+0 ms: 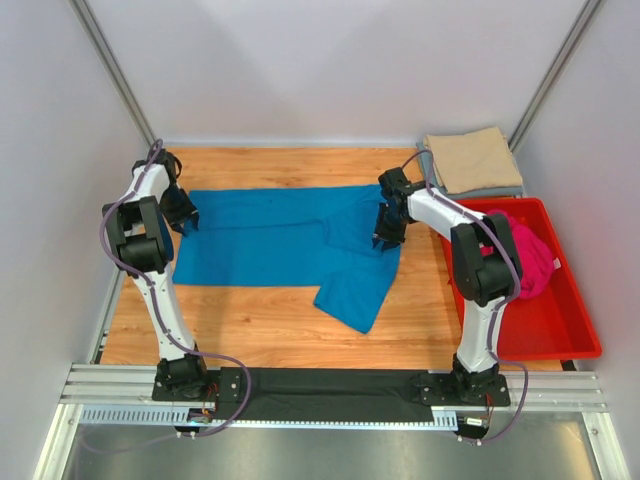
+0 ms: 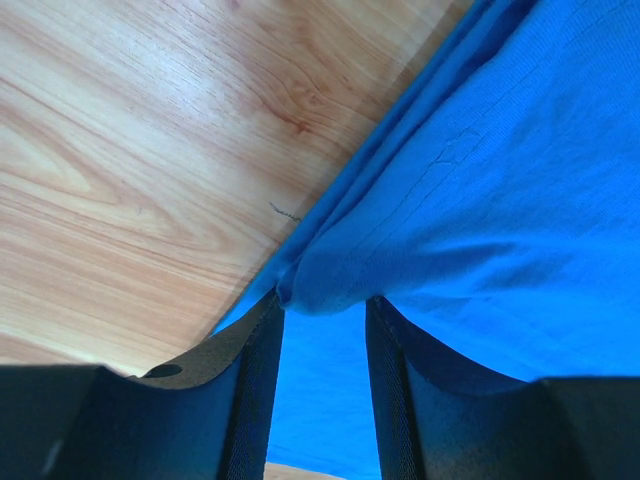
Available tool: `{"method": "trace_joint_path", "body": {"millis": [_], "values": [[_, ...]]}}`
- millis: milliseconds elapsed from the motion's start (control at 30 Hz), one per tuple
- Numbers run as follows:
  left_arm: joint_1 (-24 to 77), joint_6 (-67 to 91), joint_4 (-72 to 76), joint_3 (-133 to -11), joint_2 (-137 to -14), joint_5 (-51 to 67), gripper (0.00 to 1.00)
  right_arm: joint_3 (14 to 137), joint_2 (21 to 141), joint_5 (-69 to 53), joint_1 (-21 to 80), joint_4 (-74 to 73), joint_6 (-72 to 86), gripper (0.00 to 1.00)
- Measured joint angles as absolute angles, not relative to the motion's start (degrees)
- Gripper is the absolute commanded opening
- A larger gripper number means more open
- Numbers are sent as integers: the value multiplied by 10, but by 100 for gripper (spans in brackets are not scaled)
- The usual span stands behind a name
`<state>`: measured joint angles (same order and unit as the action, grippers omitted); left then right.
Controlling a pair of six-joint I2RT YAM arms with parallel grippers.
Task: Fold and stack the t-shirts
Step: Fold the tshirt
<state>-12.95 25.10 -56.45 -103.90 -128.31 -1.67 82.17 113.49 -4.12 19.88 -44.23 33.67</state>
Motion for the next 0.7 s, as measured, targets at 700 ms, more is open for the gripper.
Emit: {"method": "trace_joint_path", "body": {"millis": [700], "values": [[-130,250,-586,-1065,-1300,-23,45,820,1152,-7,202,-466,363,8]]}}
